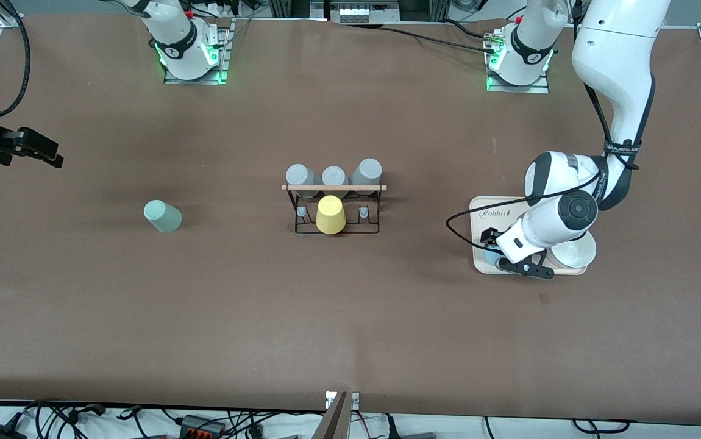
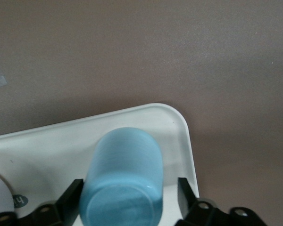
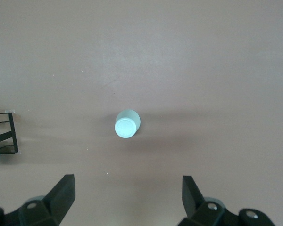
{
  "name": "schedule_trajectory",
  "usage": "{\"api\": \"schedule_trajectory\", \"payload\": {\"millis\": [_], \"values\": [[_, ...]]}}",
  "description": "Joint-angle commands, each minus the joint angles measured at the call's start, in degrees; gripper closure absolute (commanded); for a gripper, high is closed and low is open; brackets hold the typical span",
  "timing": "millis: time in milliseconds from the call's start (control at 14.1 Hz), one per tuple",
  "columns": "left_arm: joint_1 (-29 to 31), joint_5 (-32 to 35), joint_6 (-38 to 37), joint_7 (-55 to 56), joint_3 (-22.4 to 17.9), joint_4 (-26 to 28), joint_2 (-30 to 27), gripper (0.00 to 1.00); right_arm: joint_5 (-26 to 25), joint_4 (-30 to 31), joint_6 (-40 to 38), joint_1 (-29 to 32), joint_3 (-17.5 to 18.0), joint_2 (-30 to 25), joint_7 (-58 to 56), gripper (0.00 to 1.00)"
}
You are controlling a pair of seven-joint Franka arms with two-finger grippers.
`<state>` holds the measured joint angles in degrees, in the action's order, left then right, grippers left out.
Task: Hang scattered cups on rack with three cups
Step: 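Close the left gripper on the light blue cup and lift it, then carry the light blue cup with the left gripper to the rack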
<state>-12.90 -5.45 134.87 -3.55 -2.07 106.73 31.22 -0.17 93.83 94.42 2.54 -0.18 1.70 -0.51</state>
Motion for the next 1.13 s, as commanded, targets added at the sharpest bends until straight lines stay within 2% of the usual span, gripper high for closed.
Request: {"api": "schedule_trajectory", "payload": {"millis": [0, 142, 212, 354, 496, 708, 779, 991, 1062], "values": [[-0.19, 0.09, 0.57, -1.28, -0.04, 0.23, -0.54, 0.71, 0.17, -0.85, -0.02, 0.27, 0.09, 0.23, -0.45, 0.00], [-0.11, 0.09, 0.14, -2.51, -0.04, 0.23, -0.89, 0.94, 0.17, -0.85, -0.02, 0.36, 0.09, 0.23, -0.36, 0.00], [0.07, 0.09, -0.13, -2.43, 0.05, 0.15, -1.07, 0.99, 0.17, -0.85, 0.07, 0.36, 0.09, 0.23, -0.36, 0.00], [-0.19, 0.09, -3.10, -2.08, 0.14, -2.04, -2.90, 1.00, 0.17, -0.85, 0.07, 0.27, 0.09, 0.23, -0.36, 0.00], [-0.89, 0.00, -10.38, -0.33, 3.28, -7.47, -4.58, 1.00, 0.17, -0.85, 0.07, 0.27, 0.09, 0.23, -0.36, 0.00], [-5.35, 0.00, -22.41, 11.07, 4.62, -20.99, -4.24, 1.00, 0.26, -0.85, 0.15, 0.27, 0.09, 0.32, 0.07, 0.00], [-7.99, -0.52, -24.20, 15.63, 4.62, -23.73, -3.80, 1.00, 0.78, -0.85, 0.33, 0.36, 0.09, 0.67, 0.42, 0.00], [-15.46, -0.88, -24.04, 32.24, 4.62, -26.30, -2.40, 1.00, 0.52, -0.85, 0.33, 0.45, -0.08, 0.93, 0.34, 0.00], [-17.40, -0.79, -24.56, 34.82, 4.62, -27.96, -1.69, 1.00, 0.08, -0.85, 0.33, 0.27, -0.08, 0.76, 0.34, 0.00]]}}
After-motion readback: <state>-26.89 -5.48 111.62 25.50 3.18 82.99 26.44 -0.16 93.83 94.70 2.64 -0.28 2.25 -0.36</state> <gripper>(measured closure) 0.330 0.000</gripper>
